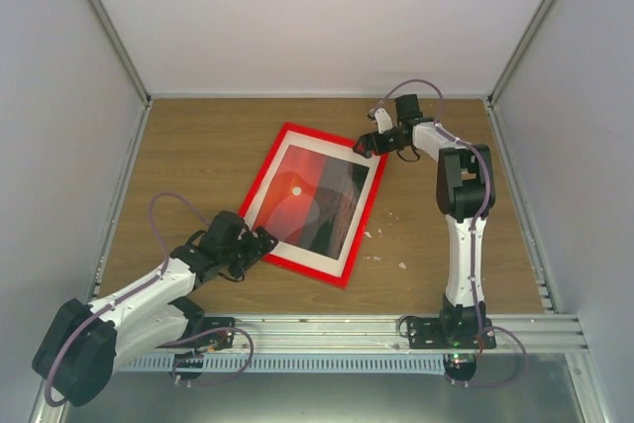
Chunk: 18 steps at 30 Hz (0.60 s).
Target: Take the photo out of the frame
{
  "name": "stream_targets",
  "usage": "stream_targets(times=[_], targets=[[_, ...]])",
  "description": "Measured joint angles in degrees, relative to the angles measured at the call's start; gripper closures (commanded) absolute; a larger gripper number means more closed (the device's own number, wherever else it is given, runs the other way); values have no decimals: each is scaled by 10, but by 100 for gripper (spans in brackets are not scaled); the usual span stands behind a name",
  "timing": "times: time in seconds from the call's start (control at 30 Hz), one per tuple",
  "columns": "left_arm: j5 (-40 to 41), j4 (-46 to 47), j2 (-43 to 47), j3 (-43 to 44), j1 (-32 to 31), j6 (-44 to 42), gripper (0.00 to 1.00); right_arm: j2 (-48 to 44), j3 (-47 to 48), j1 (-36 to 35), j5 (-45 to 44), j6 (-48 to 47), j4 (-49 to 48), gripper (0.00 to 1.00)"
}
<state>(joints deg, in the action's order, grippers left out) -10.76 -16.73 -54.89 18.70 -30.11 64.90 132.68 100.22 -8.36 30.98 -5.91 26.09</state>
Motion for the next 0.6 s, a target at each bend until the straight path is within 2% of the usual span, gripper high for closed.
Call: stream_targets(times=[0.2,0.33,0.6], targets=[[2,9,-26,8,0,-8,13,-13,-39,2,1,-7,-30,36],[6,7,-50,21,0,-20,14,-54,-109,9,-13,1,-57,42],[28,-19,-138,86,0,-67,14,-148,-258,20,-66,51,-116,48]])
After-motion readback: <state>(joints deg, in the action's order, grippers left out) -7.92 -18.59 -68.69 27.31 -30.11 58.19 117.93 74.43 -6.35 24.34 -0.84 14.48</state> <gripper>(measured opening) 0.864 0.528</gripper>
